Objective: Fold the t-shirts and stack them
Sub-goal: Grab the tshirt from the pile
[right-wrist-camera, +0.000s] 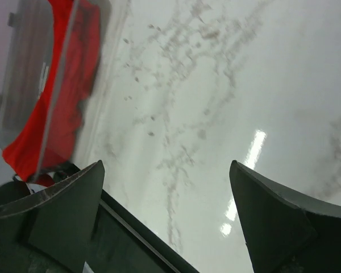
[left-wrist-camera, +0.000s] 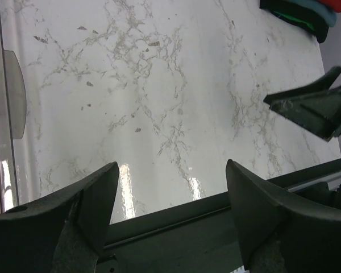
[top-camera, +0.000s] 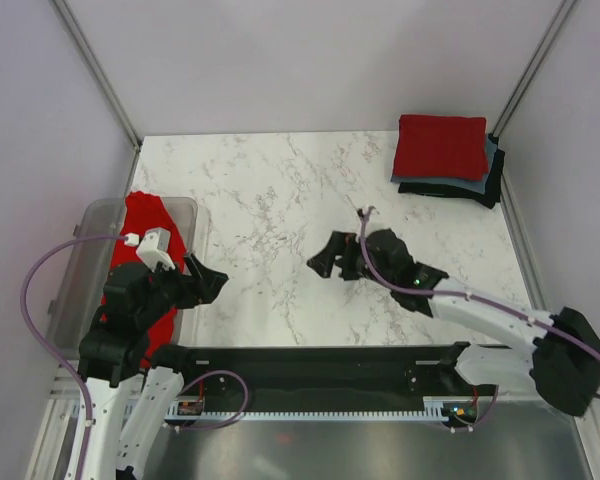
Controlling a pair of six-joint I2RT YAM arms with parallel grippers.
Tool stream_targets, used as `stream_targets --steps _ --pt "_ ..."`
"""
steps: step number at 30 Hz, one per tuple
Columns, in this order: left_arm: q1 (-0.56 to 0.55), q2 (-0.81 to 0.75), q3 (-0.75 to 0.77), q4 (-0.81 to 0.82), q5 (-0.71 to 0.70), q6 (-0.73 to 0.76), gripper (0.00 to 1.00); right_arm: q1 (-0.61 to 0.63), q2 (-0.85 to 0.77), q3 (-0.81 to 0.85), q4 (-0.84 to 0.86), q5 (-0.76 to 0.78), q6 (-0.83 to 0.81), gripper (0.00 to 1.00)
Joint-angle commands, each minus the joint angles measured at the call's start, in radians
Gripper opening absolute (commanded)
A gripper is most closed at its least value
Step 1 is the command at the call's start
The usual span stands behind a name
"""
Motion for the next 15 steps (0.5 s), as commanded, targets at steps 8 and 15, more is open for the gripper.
stream_targets --steps 8,15 --pt "0.008 0.007 0.016 0.063 -0.022 -0.022 0.85 0.131 -0.423 -0.453 0.047 0.256 0.038 0.98" --pt "0.006 0.182 0.111 0.032 -0.332 -0.062 0.86 0.131 -0.388 -0.492 0.116 0.307 0.063 0.98"
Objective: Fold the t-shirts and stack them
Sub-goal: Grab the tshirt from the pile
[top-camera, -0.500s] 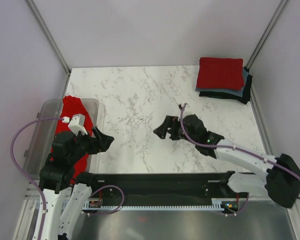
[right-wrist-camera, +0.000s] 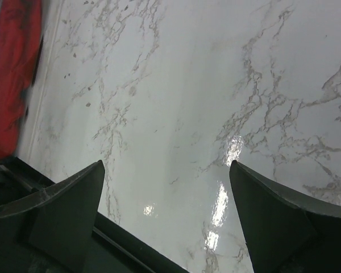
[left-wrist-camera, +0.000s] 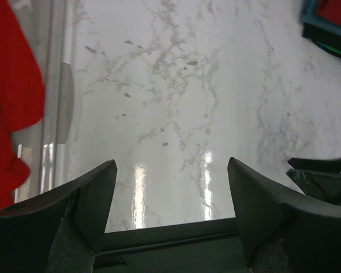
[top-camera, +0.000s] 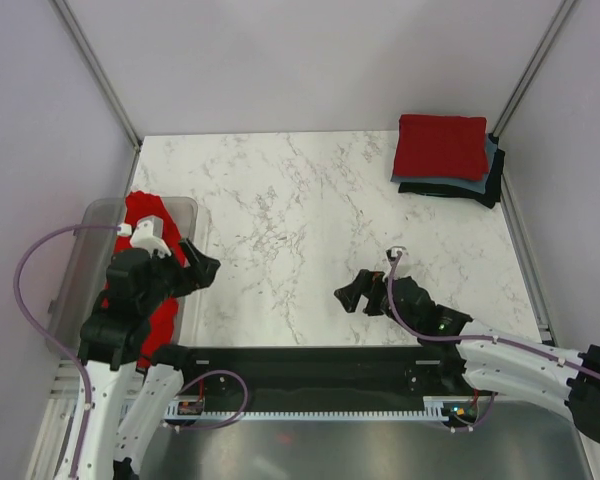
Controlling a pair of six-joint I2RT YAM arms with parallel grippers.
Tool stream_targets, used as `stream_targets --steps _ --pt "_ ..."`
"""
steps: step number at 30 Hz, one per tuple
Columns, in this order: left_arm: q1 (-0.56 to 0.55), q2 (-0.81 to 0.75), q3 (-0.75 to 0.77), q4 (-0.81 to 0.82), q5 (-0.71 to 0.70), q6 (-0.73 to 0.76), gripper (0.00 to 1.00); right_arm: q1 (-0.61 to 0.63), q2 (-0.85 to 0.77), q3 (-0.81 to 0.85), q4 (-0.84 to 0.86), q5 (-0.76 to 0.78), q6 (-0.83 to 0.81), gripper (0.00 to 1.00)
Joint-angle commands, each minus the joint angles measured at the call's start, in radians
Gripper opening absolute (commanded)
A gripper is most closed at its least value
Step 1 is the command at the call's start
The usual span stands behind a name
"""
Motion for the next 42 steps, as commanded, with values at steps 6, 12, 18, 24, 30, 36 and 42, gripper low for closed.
stream_targets --steps 6,12,18,24,30,36,42 --pt "0.078 0.431 0.250 0.007 -0.392 -0.018 0.93 0.004 0.068 0.018 0.074 0.033 0.001 0.98" --pt "0.394 0.603 0.226 0.089 -0.302 -0.023 0.91 0.004 0.026 -0.018 0.097 0.027 0.011 0.98" --pt "0.618 0.829 0.175 0.196 -0.174 -0.117 0.85 0.004 0.049 -0.012 0.109 0.008 0.008 0.98" --pt "0.624 1.056 0.213 0.247 -0.220 -0.129 0.81 0.004 0.043 -0.023 0.124 -0.001 0.006 0.98" --pt "0.626 1.160 0.189 0.327 -0.234 -0.114 0.68 0.003 0.054 -0.021 0.129 -0.001 0.006 0.98" --pt "0.624 1.196 0.223 0.330 -0.216 -0.097 0.02 0.003 0.068 -0.014 0.124 0.001 0.006 0.98" --pt "0.609 0.980 0.219 0.328 -0.211 -0.132 0.02 0.004 0.062 -0.018 0.124 0.007 0.009 0.98"
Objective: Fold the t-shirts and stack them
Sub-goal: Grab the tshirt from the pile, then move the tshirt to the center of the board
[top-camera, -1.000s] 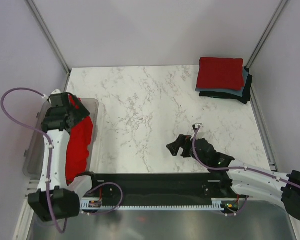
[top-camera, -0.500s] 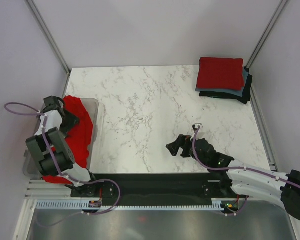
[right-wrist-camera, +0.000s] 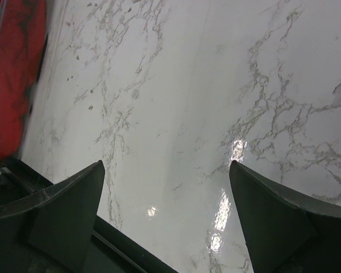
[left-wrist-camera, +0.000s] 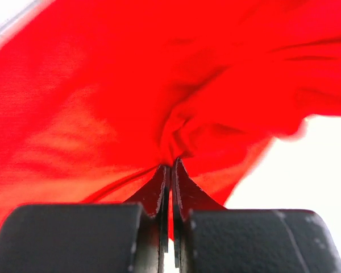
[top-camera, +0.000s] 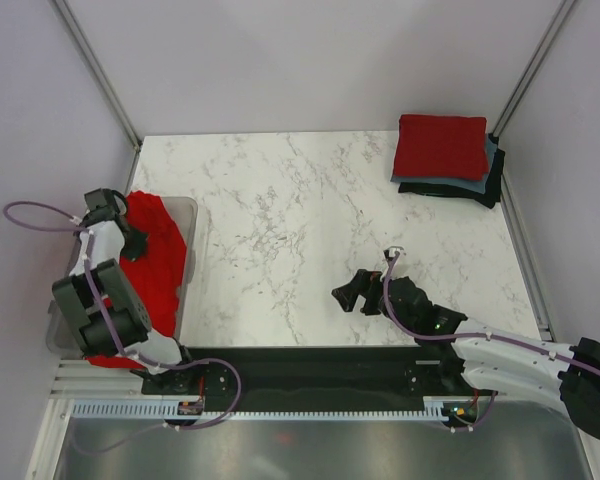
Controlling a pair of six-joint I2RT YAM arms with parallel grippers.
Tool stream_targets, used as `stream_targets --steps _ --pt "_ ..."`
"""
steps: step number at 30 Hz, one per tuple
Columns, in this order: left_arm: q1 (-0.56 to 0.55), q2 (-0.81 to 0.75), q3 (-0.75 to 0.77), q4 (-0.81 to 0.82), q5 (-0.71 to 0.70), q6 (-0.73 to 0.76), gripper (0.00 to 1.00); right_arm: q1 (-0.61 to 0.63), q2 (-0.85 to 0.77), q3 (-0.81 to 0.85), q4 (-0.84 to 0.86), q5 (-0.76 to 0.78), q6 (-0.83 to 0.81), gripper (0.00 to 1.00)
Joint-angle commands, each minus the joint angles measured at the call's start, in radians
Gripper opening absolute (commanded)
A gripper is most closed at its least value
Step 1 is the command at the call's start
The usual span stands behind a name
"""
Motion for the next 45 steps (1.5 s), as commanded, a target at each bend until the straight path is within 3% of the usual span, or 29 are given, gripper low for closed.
stream_targets --steps 1,4,7,12,15,19,24,26,29,32,36,40,41,45 --pt "-0.020 -0.192 0.041 0.038 0.005 -0.049 0.02 0.002 -0.005 -0.002 0.035 0.001 0.004 0.98" --pt "-0.070 -0.342 0.130 0.021 0.033 -0.101 0.02 0.002 -0.008 -0.002 0.035 0.001 0.005 0.98" --pt "-0.225 -0.405 0.323 -0.020 0.012 -0.126 0.02 0.002 -0.068 -0.019 0.022 0.039 0.010 0.98" --pt "-0.644 -0.312 0.737 -0.085 -0.080 -0.049 0.02 0.002 -0.283 -0.091 -0.026 0.114 0.037 0.98" --pt "-0.864 -0.237 0.869 -0.137 -0.100 0.006 0.02 0.004 -0.462 -0.106 -0.140 0.180 0.048 0.98" --pt "-1.082 -0.180 0.862 -0.163 -0.090 0.040 0.02 0.002 -0.681 0.040 -0.440 0.292 0.061 0.98" --pt "-1.361 -0.079 0.703 -0.119 -0.102 -0.006 0.02 0.002 -0.748 0.277 -0.742 0.413 0.039 0.98" --pt "-1.456 0.034 0.681 -0.085 -0.059 -0.034 0.02 0.002 -0.722 0.389 -0.817 0.432 0.024 0.98" --pt "-1.549 0.234 0.741 -0.054 -0.016 -0.077 0.02 0.004 -0.671 0.516 -0.918 0.475 0.024 0.98" --pt "-1.616 0.396 0.921 -0.060 0.045 -0.057 0.02 0.002 -0.660 0.596 -0.995 0.504 0.031 0.98" --pt "-1.627 0.682 1.186 -0.073 0.183 -0.091 0.02 0.002 -0.705 0.616 -1.044 0.510 0.048 0.98" --pt "-1.636 0.813 1.302 -0.073 0.252 -0.094 0.03 0.002 -0.742 0.624 -1.097 0.509 0.067 0.98" --pt "-1.636 0.826 1.311 -0.073 0.280 -0.089 0.06 0.002 -0.742 0.624 -1.109 0.501 0.065 0.98" --pt "-1.629 0.810 1.279 -0.099 0.256 -0.048 0.58 0.002 -0.714 0.619 -1.107 0.449 0.031 0.98"
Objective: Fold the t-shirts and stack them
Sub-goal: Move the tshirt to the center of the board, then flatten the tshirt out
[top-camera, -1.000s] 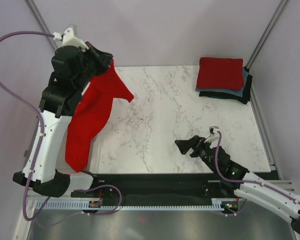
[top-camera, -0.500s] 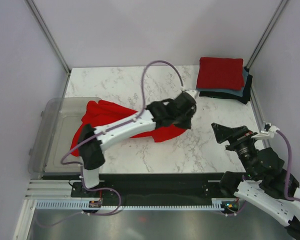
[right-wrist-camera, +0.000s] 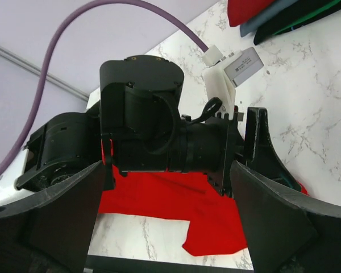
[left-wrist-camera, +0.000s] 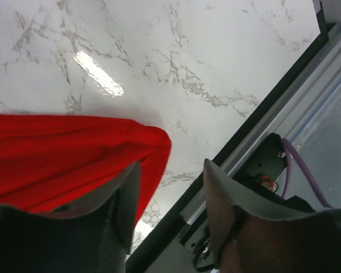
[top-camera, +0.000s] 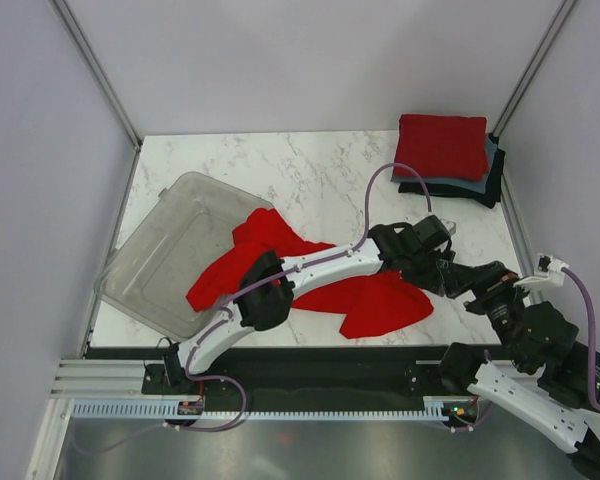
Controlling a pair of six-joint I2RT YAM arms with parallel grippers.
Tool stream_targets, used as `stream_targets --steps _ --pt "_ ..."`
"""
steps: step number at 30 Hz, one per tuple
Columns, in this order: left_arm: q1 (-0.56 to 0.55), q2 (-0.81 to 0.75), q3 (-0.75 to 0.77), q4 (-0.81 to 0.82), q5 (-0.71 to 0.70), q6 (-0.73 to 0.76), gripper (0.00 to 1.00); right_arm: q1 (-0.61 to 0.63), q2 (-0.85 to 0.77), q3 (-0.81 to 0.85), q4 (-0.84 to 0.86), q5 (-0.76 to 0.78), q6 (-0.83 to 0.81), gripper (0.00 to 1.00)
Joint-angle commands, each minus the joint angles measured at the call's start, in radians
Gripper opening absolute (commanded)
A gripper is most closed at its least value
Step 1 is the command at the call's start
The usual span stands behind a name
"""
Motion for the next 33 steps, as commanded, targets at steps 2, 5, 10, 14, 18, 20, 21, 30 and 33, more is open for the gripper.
stream_targets --steps 2,5,10,14,18,20,21,30,33 --pt "0.041 -0.099 -0.016 0.000 0.001 0.034 0.66 0.004 0.056 0.010 -0.032 -0.057 -0.021 0.98" --pt "0.133 -0.257 -0.129 -0.024 -0.011 0.031 0.71 0.003 0.108 -0.045 -0.008 -0.118 0.039 0.98" --pt "0.326 -0.553 -0.358 -0.033 0.006 0.023 0.73 0.003 0.263 -0.177 0.127 -0.273 0.094 0.98" --pt "0.531 -0.788 -0.618 -0.061 -0.031 0.061 0.72 0.003 0.537 -0.186 0.164 -0.336 0.085 0.98" --pt "0.702 -0.958 -0.818 -0.098 -0.078 0.121 0.71 0.007 0.837 -0.116 0.175 -0.374 0.041 0.98" --pt "0.801 -1.035 -0.939 -0.095 -0.091 0.127 0.71 0.010 0.901 -0.099 0.195 -0.390 0.027 0.98" --pt "0.837 -1.052 -0.978 -0.092 -0.091 0.130 0.71 0.013 0.957 -0.086 0.197 -0.393 0.021 0.98" --pt "1.133 -1.137 -1.245 -0.017 -0.003 0.173 0.69 0.145 1.145 -0.043 0.255 -0.421 0.032 0.90" --pt "1.159 -1.140 -1.275 0.000 0.018 0.185 0.68 0.202 1.214 -0.010 0.255 -0.411 0.047 0.88"
